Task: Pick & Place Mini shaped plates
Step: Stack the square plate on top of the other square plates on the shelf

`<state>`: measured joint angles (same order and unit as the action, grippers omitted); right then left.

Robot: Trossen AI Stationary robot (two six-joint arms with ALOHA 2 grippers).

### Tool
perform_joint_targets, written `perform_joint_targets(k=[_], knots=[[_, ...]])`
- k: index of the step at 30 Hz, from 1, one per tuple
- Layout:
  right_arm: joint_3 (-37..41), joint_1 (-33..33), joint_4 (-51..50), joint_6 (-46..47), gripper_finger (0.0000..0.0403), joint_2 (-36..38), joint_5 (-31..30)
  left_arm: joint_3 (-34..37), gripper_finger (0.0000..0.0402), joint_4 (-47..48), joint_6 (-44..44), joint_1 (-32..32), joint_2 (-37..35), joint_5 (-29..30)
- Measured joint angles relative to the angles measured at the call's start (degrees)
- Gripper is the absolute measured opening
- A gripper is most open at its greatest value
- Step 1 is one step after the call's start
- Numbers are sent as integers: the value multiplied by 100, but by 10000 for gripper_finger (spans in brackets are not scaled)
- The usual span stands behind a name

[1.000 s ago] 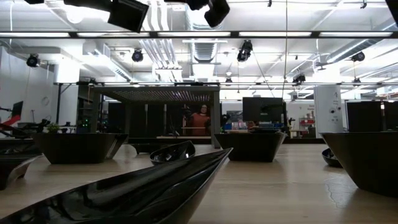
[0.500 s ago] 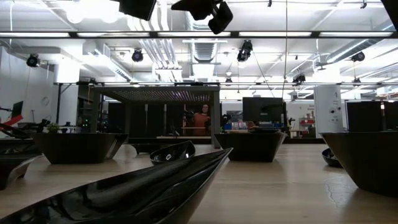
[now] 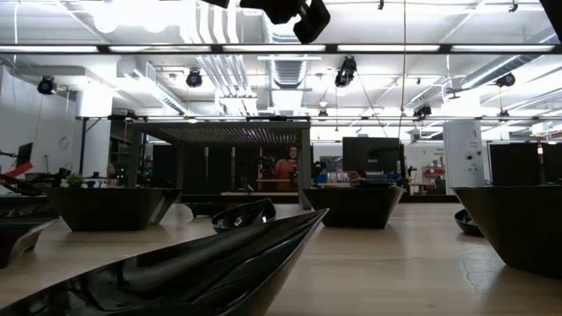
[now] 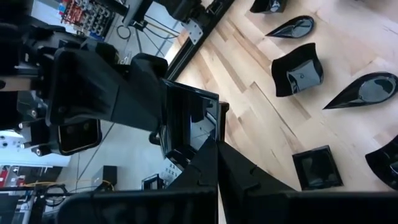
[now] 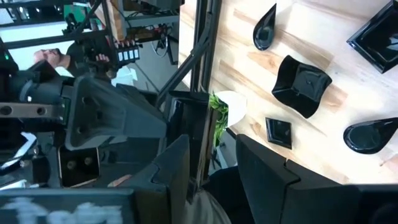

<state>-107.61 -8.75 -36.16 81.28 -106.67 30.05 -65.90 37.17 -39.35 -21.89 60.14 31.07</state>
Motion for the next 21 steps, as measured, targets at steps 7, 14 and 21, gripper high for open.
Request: perform_joint_targets(k=[7, 14, 21], knots=[[0, 28, 0, 19, 118, 0, 3, 7, 0, 52, 4, -4, -2, 7], [0, 27, 0, 1, 85, 0, 7, 14, 0, 54, 9, -3, -13, 13], [2, 26, 2, -25, 54, -2, 119, 16, 0, 26, 9, -2, -13, 13]])
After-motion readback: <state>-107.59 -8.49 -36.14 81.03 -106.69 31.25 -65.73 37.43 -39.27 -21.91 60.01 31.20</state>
